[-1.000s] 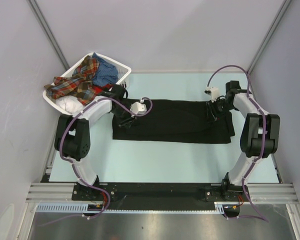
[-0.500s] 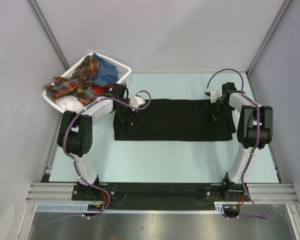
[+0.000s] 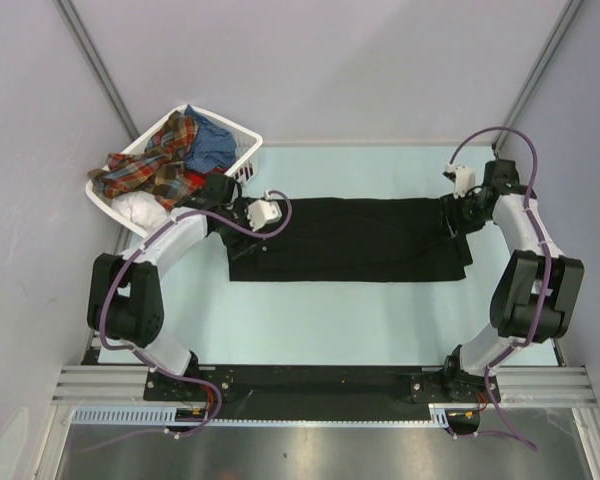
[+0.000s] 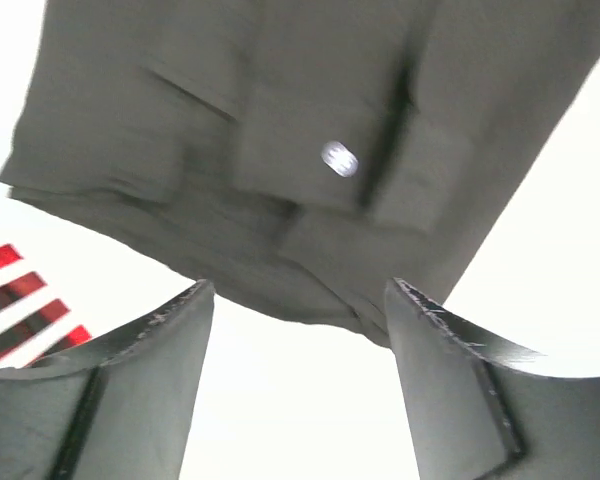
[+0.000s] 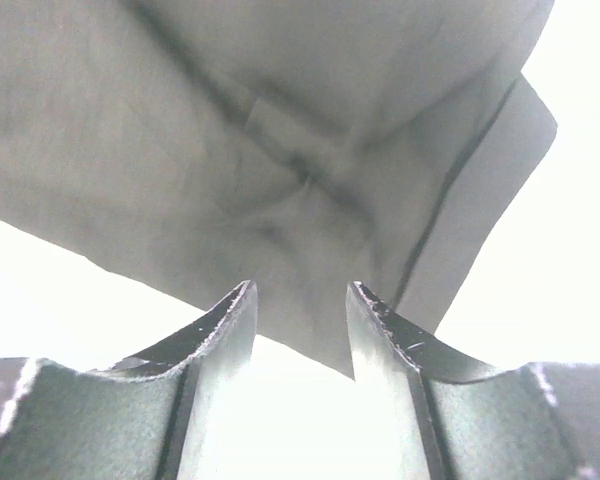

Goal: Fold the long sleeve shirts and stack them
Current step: Fold the shirt

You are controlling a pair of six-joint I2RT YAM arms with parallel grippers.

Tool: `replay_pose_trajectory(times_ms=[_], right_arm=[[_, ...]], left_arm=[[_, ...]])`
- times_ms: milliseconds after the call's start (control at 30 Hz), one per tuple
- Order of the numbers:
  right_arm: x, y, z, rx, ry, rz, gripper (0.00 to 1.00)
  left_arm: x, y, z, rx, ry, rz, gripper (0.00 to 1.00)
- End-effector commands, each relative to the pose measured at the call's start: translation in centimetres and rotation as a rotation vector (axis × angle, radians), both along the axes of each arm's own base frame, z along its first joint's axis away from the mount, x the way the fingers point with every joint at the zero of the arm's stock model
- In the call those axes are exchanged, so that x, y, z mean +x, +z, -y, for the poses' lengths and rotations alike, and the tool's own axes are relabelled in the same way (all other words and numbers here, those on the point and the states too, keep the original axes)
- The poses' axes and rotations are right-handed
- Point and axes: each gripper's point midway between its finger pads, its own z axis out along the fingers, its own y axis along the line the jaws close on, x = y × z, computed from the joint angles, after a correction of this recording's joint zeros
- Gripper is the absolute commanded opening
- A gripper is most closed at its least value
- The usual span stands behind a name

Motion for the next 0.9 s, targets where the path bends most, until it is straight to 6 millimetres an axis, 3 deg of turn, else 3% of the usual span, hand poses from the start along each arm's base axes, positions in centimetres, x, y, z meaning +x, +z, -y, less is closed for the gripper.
replay_pose_trajectory(times_ms=[0, 67, 167, 233, 400, 567, 667, 733, 767, 800, 867], right_arm=[[-5.7, -2.5, -1.3, 0.068, -0.085, -0.171, 0.43], [-7.3, -4.0, -1.2, 0.105, -0.173, -0.241, 0.38], [-8.3, -5.5, -0.6, 0.153, -0.288, -0.308, 0.35], [-8.1, -6.0, 0.1, 0.152, -0.334, -0.334, 0.33], [-8.1, -6.8, 2.0, 0.186, -0.434, -0.400, 0.38], [-7.3, -9.9, 3.6, 0.134, -0.467, -0.416, 0.41], [-5.6, -11.4, 4.2, 0.142, -0.501, -0.424, 0.40], [-4.0, -11.6, 5.1, 0.124, -0.526, -0.402, 0.33], [-3.2, -11.8, 5.7, 0.111, -0.534, -0.389, 0.29], [-3.0, -12.6, 6.0, 0.097, -0.540, -0.403, 0.16], [-0.6, -12.1, 7.6, 0.054, -0.552, -0.353, 0.07]], left_arm=[[-4.7, -1.4, -1.3, 0.102, -0.186, -0.013, 0.71], [-6.5, -2.7, -1.4, 0.135, -0.238, -0.034, 0.68], [-7.0, -4.1, -2.0, 0.200, -0.263, -0.019, 0.66], [-6.7, -4.6, -2.0, 0.208, -0.259, -0.012, 0.68], [-6.2, -6.5, -2.0, 0.248, -0.276, -0.030, 0.72], [-7.5, -9.4, -2.5, 0.294, -0.313, -0.098, 0.67], [-8.0, -10.1, -2.6, 0.307, -0.320, -0.127, 0.52], [-8.6, -10.2, -2.7, 0.316, -0.326, -0.148, 0.32], [-8.9, -10.3, -2.6, 0.323, -0.334, -0.156, 0.25], [-9.5, -10.4, -2.6, 0.328, -0.340, -0.177, 0.14], [-10.4, -10.3, -1.8, 0.316, -0.361, -0.200, 0.05]])
